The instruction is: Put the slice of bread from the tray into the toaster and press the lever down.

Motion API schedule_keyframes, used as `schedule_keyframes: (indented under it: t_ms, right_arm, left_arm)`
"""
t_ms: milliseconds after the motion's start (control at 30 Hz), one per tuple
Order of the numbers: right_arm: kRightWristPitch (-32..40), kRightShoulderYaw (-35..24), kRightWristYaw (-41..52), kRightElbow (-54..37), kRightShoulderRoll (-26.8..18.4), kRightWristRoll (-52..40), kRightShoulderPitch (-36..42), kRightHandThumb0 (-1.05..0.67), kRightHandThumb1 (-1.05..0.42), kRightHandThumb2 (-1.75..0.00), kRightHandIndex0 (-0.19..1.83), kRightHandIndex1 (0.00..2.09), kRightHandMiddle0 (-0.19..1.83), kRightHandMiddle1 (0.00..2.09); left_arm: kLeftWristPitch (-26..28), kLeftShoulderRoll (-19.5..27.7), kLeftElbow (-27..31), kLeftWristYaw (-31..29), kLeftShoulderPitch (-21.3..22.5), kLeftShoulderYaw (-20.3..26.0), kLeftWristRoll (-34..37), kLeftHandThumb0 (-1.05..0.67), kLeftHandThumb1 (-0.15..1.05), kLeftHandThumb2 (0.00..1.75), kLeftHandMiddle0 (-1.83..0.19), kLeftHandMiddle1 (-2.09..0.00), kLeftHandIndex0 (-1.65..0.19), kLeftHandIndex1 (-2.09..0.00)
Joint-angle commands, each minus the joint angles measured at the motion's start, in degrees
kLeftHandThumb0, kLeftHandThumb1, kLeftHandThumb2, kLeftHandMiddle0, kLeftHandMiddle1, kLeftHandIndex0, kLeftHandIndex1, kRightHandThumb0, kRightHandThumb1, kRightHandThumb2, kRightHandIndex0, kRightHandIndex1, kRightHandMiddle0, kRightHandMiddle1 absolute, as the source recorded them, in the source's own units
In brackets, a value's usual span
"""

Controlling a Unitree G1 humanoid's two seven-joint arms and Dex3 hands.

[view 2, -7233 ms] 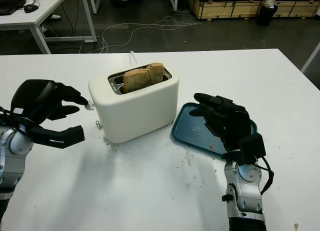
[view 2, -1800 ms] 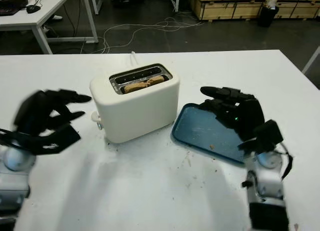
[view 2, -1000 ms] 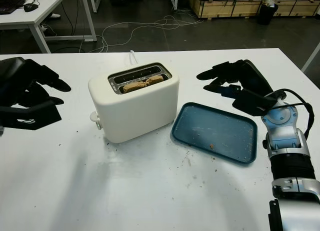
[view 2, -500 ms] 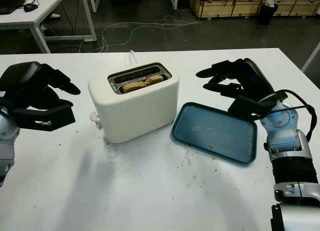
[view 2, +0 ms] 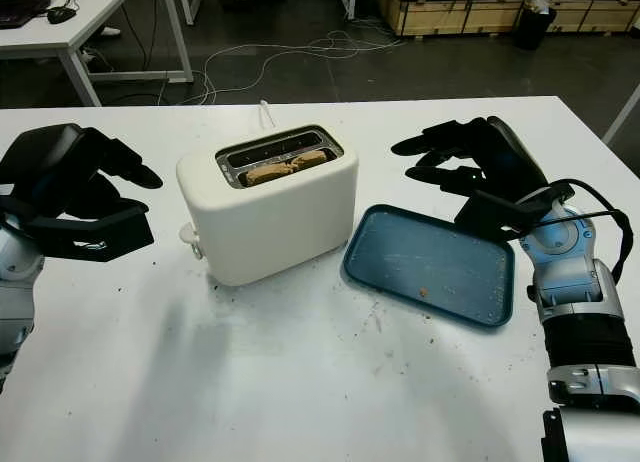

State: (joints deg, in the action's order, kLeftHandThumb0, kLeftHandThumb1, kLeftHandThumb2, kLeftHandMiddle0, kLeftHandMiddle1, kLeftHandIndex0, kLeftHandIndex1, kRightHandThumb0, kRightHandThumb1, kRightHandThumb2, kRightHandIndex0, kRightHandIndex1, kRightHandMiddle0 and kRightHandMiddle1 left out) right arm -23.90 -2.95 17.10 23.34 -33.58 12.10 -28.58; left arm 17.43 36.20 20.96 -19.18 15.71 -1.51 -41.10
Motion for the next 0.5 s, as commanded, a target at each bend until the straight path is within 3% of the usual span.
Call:
schedule_keyframes:
  t_ms: [0, 467]
  right_arm:
    - [0.2, 0.28, -0.01, 0.27, -0.3, -0.36, 0.16, -0.35, -0.9, 0.0, 0.91, 0.51, 1.03, 0.0]
    - [0.71, 0.04, -0.03, 0.02, -0.07, -0.97, 0.71, -0.35, -0.9, 0.0, 0.91, 0.52, 1.04, 0.0]
  left_arm:
    - [-0.06, -0.15, 0.0, 0.44, 0.41, 0.09, -0.65, -0.3, 0.63, 0.0, -1.42, -0.18, -1.35, 0.0]
    - [-0.15, -0.97, 0.12, 2.01, -0.5, 0.79, -0.7, -0.28, 0.63, 0.0, -1.41, -0.23, -1.35, -0.01]
